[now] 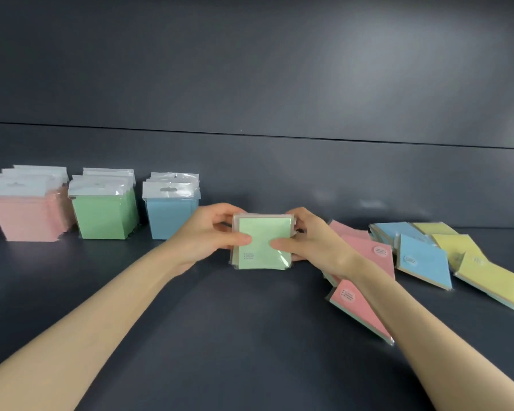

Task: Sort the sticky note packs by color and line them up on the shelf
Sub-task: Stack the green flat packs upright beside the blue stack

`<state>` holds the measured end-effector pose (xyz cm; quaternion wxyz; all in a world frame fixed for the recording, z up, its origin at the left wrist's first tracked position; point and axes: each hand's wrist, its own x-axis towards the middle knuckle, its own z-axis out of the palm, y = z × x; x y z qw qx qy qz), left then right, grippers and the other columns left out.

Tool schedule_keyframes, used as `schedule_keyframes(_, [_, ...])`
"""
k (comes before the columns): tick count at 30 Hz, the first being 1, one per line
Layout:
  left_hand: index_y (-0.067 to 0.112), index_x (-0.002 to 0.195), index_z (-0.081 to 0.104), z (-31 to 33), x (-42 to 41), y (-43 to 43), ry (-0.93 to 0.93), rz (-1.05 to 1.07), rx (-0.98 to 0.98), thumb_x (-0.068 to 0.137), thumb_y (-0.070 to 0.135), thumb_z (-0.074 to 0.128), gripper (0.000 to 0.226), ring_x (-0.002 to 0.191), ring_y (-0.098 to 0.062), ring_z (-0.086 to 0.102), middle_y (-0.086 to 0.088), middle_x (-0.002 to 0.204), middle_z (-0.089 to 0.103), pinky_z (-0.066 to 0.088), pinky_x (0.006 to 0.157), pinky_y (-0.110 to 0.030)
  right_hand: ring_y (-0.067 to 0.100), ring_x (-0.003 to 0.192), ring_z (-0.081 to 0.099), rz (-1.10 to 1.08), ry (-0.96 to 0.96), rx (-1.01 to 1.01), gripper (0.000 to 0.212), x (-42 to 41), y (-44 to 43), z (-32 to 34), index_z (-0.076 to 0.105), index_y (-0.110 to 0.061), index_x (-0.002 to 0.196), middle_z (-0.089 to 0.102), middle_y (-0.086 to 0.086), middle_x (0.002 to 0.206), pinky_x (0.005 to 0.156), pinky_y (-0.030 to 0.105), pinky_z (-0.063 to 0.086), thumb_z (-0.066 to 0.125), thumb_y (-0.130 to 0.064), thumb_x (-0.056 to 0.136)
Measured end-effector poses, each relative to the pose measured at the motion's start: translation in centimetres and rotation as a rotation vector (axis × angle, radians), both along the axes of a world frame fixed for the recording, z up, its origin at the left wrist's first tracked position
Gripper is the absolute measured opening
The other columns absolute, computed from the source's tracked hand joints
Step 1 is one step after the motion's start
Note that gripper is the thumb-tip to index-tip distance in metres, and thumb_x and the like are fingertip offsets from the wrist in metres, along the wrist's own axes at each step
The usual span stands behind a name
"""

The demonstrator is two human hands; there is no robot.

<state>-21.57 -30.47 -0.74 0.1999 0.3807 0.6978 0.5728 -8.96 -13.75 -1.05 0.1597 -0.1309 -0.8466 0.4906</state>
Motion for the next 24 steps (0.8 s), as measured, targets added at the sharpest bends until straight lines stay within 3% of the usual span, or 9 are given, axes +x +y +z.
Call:
schedule_keyframes(3, [0.016,0.105,0.062,0.0,-0.5,-1.4,0.077,-0.054,-0.08,0.075,0.0,0.074,0.036,0.09,-0.014,0.066,-0.001,0.101,0.069,0.054,0.081,-0.024,0.015,0.085,0.061,0.053,-0.046,0.105,0.035,-0.1,-0.8,-0.3,0.045,-0.02,0.1,0.061,-0.005,0.091,0.072,0.028,0.052,0.074,-0.018,0.08])
schedule_keyframes(7, [0.022,0.11,0.056,-0.7,-0.3,-2.2,0.236,-0.055,-0.152,0.08,0.01,0.073,0.036,0.089,-0.008,0.062,0.003,0.106,0.066,0.05,0.075,-0.018,0.01,0.103,0.052,0.114,-0.141,0.266,0.063,-0.1,-1.5,-0.3,0.035,-0.022,0.13,0.055,-0.006,0.114,0.083,0.019,0.042,0.073,-0.024,0.08])
schedule_keyframes(9, [0.029,0.112,0.051,-0.9,-0.2,-2.3,0.314,-0.063,-0.221,0.083,0.017,0.07,0.037,0.078,-0.007,0.059,0.006,0.104,0.064,0.046,0.067,-0.017,0.009,0.099,0.05,0.136,-0.165,0.287,0.074,0.0,-1.6,-0.2,0.025,-0.02,0.14,0.051,-0.003,0.119,0.081,0.017,0.041,0.07,-0.02,0.082])
schedule_keyframes(11, [0.032,0.114,0.047,-1.2,-0.1,-2.5,0.331,-0.083,-0.256,0.084,0.019,0.068,0.039,0.075,-0.01,0.058,0.005,0.103,0.063,0.048,0.065,-0.023,0.009,0.088,0.054,0.174,-0.17,0.276,0.067,0.0,-1.7,-0.4,0.025,-0.019,0.138,0.055,-0.003,0.11,0.076,0.017,0.046,0.066,-0.013,0.085])
schedule_keyframes(14, [0.03,0.112,0.05,-0.9,-0.1,-3.0,0.392,-0.063,-0.262,0.084,0.016,0.069,0.037,0.084,-0.017,0.062,0.002,0.102,0.064,0.052,0.08,-0.036,0.014,0.083,0.059,0.156,-0.134,0.232,0.05,-0.4,-1.8,-0.4,0.037,-0.02,0.12,0.06,-0.001,0.099,0.078,0.03,0.052,0.068,-0.01,0.083])
schedule_keyframes(16, [0.026,0.113,0.05,-0.2,-0.4,-3.4,0.402,-0.027,-0.226,0.084,0.013,0.068,0.037,0.086,-0.016,0.062,0.002,0.1,0.064,0.051,0.08,-0.032,0.012,0.076,0.06,0.126,-0.083,0.191,0.046,-1.1,-1.9,-0.1,0.042,-0.02,0.113,0.06,-0.004,0.093,0.075,0.03,0.054,0.071,-0.01,0.079])
schedule_keyframes(21, [0.023,0.11,0.047,0.7,-1.6,-2.3,0.451,0.211,-0.14,0.084,0.01,0.067,0.035,0.077,0.001,0.057,0.014,0.089,0.059,0.044,0.064,-0.009,0.004,0.069,0.056,0.04,0.021,0.241,0.042,-4.5,-1.7,1.0,0.044,-0.02,0.109,0.06,-0.004,0.092,0.06,0.007,0.043,0.071,-0.01,0.079])
schedule_keyframes(23, [0.017,0.105,0.049,0.2,-2.1,-1.3,0.456,0.271,-0.155,0.086,0.009,0.064,0.026,0.079,-0.007,0.059,0.009,0.088,0.06,0.045,0.065,-0.012,0.008,0.069,0.058,0.027,0.01,0.241,0.04,-5.9,-1.2,0.9,0.043,-0.021,0.107,0.062,0.0,0.094,0.061,0.009,0.046,0.07,-0.008,0.08])
schedule_keyframes(24, [0.014,0.106,0.05,-0.2,-2.4,-0.8,0.467,0.302,-0.176,0.087,0.01,0.063,0.023,0.083,-0.015,0.061,0.003,0.09,0.062,0.047,0.07,-0.02,0.011,0.07,0.06,0.023,-0.006,0.238,0.04,-6.5,-1.0,0.7,0.043,-0.021,0.106,0.063,0.002,0.097,0.065,0.014,0.049,0.07,-0.008,0.081])
